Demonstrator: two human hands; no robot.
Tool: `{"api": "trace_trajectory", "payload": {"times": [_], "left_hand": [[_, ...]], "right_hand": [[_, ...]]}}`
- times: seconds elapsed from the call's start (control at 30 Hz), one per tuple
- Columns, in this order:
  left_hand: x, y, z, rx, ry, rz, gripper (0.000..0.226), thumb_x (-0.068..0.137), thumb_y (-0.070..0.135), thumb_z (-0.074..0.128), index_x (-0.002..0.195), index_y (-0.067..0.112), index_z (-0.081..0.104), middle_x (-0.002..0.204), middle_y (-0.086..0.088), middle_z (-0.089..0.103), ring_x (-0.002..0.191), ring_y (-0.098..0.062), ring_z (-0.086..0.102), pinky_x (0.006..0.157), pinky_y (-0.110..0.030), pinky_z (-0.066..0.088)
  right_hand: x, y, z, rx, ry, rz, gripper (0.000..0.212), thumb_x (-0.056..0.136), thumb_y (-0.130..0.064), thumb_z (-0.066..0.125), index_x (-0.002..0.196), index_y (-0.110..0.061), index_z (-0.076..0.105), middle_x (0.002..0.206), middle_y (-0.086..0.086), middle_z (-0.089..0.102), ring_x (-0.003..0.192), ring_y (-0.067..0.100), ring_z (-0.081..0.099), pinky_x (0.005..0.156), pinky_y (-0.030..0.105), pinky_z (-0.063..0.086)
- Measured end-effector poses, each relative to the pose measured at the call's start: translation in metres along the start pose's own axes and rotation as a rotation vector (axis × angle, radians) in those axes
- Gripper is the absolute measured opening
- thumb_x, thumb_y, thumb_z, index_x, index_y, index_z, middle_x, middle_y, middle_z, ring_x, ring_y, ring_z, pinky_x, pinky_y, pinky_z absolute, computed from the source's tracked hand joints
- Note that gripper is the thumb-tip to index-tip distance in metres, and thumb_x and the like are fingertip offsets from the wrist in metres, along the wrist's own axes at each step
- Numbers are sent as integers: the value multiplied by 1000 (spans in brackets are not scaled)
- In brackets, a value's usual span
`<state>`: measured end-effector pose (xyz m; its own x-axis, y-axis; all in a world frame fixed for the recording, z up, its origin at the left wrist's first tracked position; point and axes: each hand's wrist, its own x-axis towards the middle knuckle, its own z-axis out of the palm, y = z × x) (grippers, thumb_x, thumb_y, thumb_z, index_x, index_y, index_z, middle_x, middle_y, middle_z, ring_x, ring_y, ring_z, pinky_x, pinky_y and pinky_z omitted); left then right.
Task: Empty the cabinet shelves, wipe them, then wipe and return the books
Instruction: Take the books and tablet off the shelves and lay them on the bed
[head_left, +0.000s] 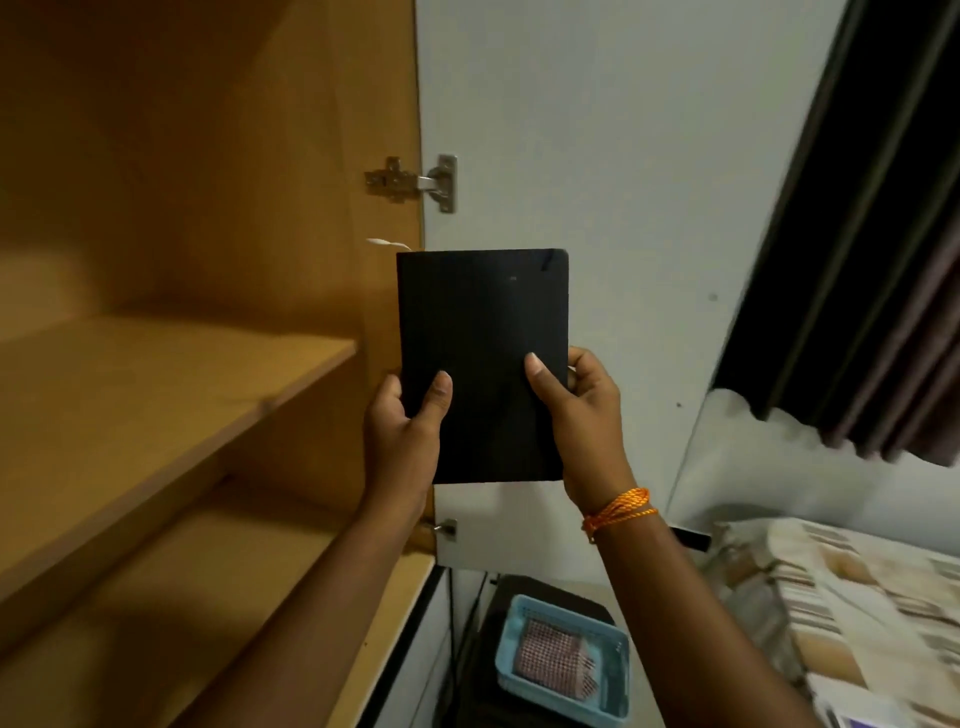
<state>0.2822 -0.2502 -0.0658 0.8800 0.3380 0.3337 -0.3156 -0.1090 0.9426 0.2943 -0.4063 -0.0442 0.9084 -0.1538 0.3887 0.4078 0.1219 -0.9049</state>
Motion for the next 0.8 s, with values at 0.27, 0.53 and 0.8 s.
{"api": "trace_trajectory", "payload": {"times": [0.27, 0.53, 0.8], "left_hand": [[-71, 12, 96, -48, -219, -43, 7, 95, 45, 62, 97, 41, 57, 101, 23, 64, 93, 1, 63, 70, -11, 48], [-180, 25, 221, -151, -441, -126, 30, 95, 45, 64, 120, 27, 64, 113, 8, 71, 104, -12, 68, 80, -27, 59], [-298, 44, 332, -167, -621, -146, 19, 98, 48, 59, 109, 34, 63, 109, 9, 71, 102, -11, 69, 91, -43, 60]], "right_hand": [[-59, -22, -126, -33, 180, 40, 20, 98, -21, 62, 116, -11, 62, 103, 2, 75, 96, 18, 73, 76, 30, 61], [-127, -53, -281, -149, 418, 13, 21, 99, -20, 61, 118, -10, 62, 108, 6, 74, 100, 20, 72, 80, 34, 60], [-195, -88, -423, -228, 603, 13, 19, 99, -19, 62, 115, -9, 64, 105, 6, 75, 101, 23, 72, 90, 45, 59]]}}
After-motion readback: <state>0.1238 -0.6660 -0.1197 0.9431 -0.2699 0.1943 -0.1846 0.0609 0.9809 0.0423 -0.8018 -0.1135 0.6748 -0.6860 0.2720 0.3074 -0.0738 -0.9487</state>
